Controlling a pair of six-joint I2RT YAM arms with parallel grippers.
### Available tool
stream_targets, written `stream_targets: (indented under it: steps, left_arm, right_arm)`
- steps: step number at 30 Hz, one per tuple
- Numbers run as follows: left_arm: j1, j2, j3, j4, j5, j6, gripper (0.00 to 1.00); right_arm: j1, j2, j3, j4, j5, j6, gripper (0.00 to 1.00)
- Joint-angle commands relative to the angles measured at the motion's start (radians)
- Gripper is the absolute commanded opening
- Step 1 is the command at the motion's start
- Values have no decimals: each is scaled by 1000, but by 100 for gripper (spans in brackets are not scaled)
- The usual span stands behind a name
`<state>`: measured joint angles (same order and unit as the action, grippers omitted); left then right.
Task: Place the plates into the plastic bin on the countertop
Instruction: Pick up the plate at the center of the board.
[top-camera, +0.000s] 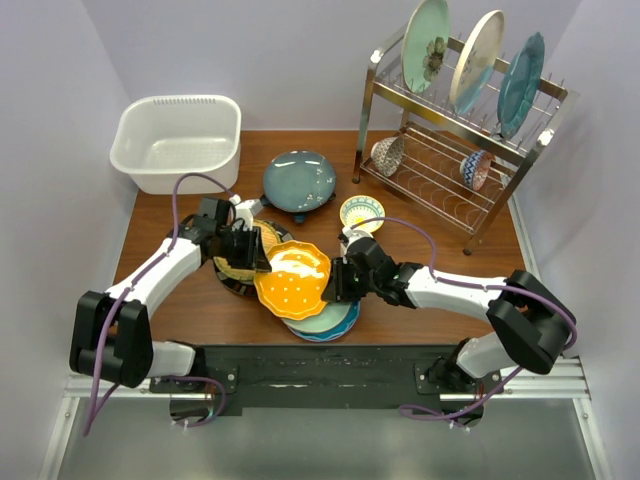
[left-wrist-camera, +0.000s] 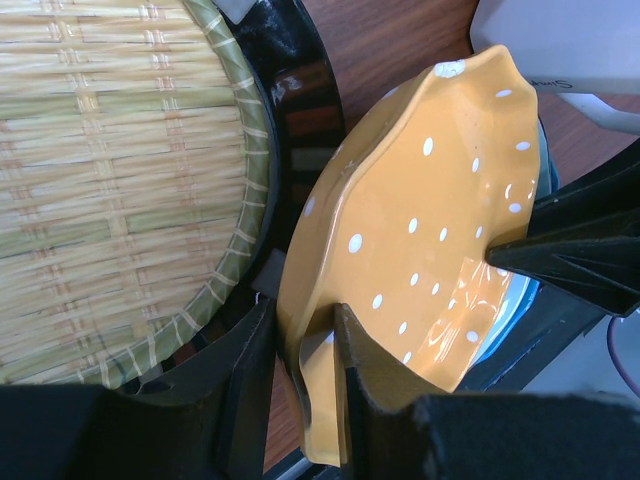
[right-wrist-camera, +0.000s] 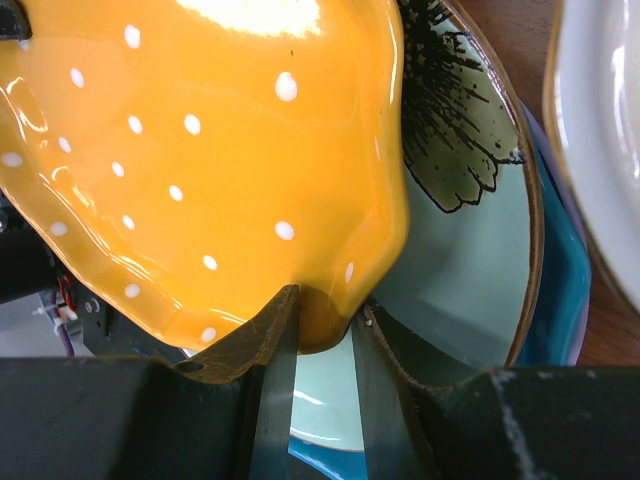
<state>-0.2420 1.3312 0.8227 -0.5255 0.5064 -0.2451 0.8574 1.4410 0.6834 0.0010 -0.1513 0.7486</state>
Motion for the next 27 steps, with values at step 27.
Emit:
stream_targets:
  steps: [27]
  left_arm:
    - [21, -52, 50, 28, 92, -43, 0]
  right_arm:
    - [8, -102, 1, 17, 32, -46, 67]
